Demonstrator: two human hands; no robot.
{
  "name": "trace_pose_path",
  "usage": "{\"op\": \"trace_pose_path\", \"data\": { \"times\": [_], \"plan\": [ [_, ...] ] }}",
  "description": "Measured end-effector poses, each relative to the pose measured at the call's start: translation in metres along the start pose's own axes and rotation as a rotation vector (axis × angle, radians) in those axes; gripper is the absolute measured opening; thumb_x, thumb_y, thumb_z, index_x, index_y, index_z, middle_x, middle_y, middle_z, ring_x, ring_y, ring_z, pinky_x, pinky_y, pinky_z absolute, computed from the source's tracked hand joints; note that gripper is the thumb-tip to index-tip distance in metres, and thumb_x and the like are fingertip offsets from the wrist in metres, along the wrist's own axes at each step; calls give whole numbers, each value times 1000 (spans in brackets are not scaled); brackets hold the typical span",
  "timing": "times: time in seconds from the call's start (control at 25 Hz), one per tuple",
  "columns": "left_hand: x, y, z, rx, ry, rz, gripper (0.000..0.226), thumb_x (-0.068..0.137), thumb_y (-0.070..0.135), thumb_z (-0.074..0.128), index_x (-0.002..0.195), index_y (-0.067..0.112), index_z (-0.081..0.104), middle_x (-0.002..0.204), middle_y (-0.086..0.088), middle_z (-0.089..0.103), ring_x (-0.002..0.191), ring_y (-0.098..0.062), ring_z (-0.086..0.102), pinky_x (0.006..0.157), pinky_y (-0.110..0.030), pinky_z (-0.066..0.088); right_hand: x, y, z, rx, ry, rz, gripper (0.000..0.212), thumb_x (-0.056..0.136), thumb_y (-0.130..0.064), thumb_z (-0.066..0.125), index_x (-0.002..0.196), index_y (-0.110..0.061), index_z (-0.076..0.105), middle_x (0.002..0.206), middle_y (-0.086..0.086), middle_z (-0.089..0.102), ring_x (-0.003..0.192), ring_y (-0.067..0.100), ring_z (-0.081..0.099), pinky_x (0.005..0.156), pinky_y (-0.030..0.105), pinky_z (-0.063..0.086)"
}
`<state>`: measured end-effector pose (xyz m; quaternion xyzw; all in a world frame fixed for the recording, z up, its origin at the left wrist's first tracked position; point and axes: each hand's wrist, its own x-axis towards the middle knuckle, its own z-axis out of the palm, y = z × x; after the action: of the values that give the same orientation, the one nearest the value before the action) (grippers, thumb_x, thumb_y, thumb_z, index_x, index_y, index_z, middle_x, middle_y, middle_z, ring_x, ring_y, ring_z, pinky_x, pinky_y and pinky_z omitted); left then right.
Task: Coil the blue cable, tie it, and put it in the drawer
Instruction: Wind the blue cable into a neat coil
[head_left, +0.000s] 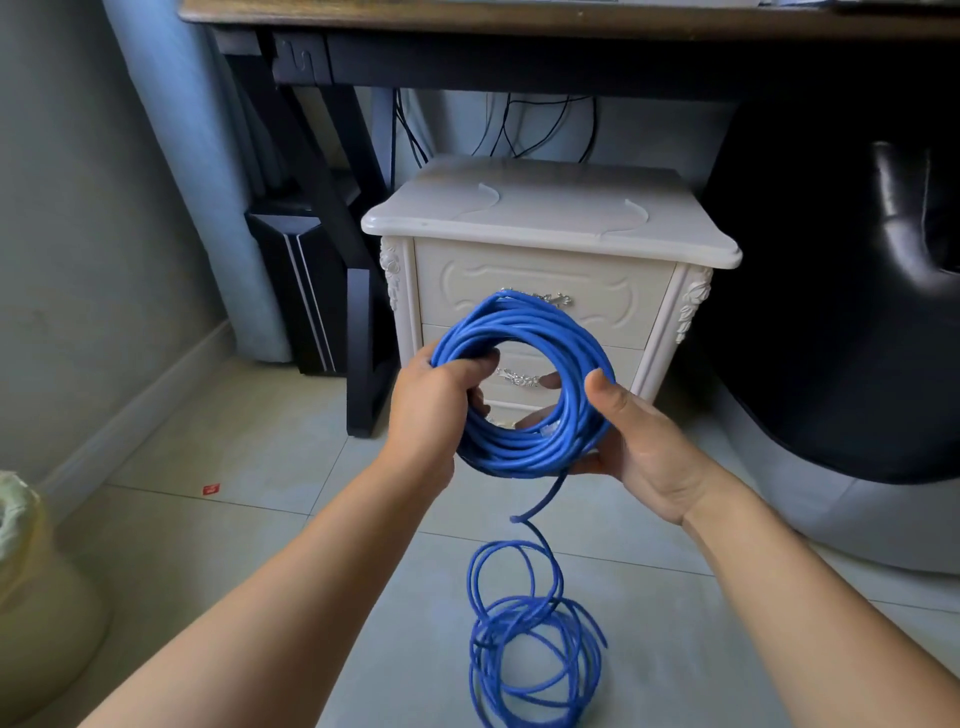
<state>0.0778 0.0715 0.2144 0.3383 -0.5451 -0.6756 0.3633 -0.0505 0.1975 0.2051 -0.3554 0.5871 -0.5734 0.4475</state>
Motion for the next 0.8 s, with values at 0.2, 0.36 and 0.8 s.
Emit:
{"op": "trace_pose_path", "data": {
  "times": [0.2,0.36,0.8],
  "plan": [
    [-3,-5,8,-123,28,-58,6,87,10,65,91,15,64,56,4,49,50,-13,49,71,-39,41,1,5,16,-56,285,-110,40,69,-19,79,103,-19,57,89,10,66,85,26,70,75,38,57],
    [-13,-9,16,-25,-267,-218,8,89,11,67,92,12,59,75,-5,60,72,-17,62,77,-36,51,3,2,8,172,528,-130,32,61,2,62,90,-12,59,80,16,59,63,25,70,60,31,52],
    [-10,-1,1,864,-473,413,66,74,15,73,134,32,53,122,12,55,99,1,58,80,-5,43,-5,-8,10,-861,279,-190,28,65,-18,67,85,-35,57,73,-10,64,69,12,58,67,32,50]
  ]
}}
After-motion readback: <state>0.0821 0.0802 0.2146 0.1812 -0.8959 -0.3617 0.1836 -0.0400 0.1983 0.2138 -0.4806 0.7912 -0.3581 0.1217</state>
